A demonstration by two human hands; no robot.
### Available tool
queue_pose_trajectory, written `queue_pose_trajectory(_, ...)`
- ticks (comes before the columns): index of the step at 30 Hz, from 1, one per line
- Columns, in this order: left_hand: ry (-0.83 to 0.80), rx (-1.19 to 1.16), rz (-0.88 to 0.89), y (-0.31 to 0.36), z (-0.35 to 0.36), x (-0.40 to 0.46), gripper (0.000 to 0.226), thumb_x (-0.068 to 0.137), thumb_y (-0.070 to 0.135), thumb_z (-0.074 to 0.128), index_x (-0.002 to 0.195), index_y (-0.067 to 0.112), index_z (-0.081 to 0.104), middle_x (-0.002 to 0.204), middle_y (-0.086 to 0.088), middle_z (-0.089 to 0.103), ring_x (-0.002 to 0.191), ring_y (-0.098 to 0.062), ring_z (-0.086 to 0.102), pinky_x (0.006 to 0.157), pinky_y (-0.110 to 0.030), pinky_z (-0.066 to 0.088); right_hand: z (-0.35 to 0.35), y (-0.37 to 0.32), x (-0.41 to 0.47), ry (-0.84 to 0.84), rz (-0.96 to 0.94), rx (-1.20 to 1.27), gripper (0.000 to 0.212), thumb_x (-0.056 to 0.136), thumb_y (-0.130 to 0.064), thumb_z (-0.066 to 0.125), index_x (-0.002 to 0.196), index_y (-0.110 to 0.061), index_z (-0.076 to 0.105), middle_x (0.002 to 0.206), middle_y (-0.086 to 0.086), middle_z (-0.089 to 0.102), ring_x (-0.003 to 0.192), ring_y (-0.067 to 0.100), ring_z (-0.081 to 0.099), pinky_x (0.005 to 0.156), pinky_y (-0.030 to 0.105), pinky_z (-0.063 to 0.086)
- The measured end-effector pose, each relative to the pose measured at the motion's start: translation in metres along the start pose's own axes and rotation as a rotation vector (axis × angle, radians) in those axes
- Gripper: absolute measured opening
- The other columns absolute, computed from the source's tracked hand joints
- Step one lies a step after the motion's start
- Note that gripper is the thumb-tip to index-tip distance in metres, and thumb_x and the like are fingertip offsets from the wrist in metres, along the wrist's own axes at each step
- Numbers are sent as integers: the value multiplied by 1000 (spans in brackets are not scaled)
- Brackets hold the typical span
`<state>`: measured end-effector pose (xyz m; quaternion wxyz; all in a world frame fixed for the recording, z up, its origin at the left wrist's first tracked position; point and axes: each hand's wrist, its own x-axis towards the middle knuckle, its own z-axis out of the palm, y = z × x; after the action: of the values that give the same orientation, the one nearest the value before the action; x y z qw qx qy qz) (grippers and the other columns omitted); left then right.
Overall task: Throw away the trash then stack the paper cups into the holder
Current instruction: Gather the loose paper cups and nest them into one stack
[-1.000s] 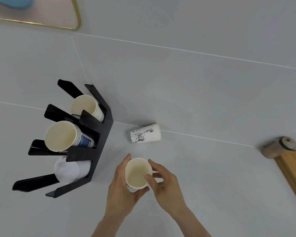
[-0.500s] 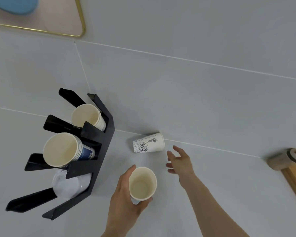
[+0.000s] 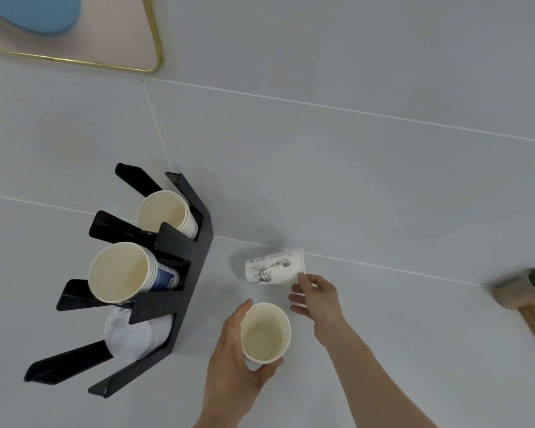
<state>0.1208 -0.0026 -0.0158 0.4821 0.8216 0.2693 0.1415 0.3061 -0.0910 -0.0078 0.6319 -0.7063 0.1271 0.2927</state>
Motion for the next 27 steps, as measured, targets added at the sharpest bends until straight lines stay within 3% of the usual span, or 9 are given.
queue_pose_trajectory(5,15,2,-4,6,-2,-3,106,57,43,89,131,71,18,141,37,40,121,1,50,96,-24,47,-26,-31,-71,-28,-230,36,22,103,-29,60,106,-9,70,102,12,78,91,26,78,77,40,64)
queue_pose_trajectory(8,3,-7,-57,11,-2,-4,102,58,40,90,134,62,26,135,32,47,117,-3,54,94,-29,51,-44,-36,-116,-42,-407,-106,18,102,-27,60,101,-12,70,94,3,79,89,19,78,75,36,65)
queue_pose_trajectory(13,-65,-57,-96,13,-2,-6,110,57,35,92,142,49,24,133,29,51,116,0,57,82,-15,45,-62,-20,-143,-29,-686,-469,8,96,-22,69,92,-28,68,90,-14,76,87,8,74,68,16,56)
queue_pose_trajectory(16,-156,-160,-131,8,-5,-11,128,51,35,96,147,49,13,135,33,48,119,8,55,84,-8,45,-68,-8,-145,-44,-752,-558,10,93,-28,72,103,-30,72,99,-17,75,93,7,74,71,20,59)
queue_pose_trajectory(18,-179,-251,-137,6,-10,-18,127,50,38,96,146,50,14,133,44,43,124,16,48,86,-2,43,-70,-3,-145,-60,-755,-562,20,91,-40,70,110,-33,73,103,-19,74,94,8,73,73,22,59)
queue_pose_trajectory(20,-147,-330,-138,9,-15,-24,114,56,48,90,147,49,20,134,48,40,127,17,43,95,-5,40,-69,-1,-145,-68,-725,-521,31,89,-47,68,117,-37,72,106,-18,74,96,7,73,73,16,57)
queue_pose_trajectory(23,-73,-437,-223,23,-22,-23,68,76,64,67,137,55,37,131,42,47,124,15,47,104,-23,38,-60,4,-139,-73,-576,-435,32,93,-34,72,125,-39,69,109,-13,74,94,3,71,73,13,55)
queue_pose_trajectory(25,-12,-494,-308,31,-23,-15,38,87,65,56,123,58,49,114,46,55,120,9,53,102,-29,40,-50,7,-129,-73,-468,-447,36,94,-37,70,130,-42,64,113,-14,71,92,4,71,80,18,59)
queue_pose_trajectory(27,36,-499,-334,34,-25,-7,26,94,49,57,121,49,58,114,34,62,119,-2,57,106,-39,44,-38,9,-118,-103,-351,-397,41,94,-39,70,134,-43,62,115,-13,72,92,9,73,88,34,63)
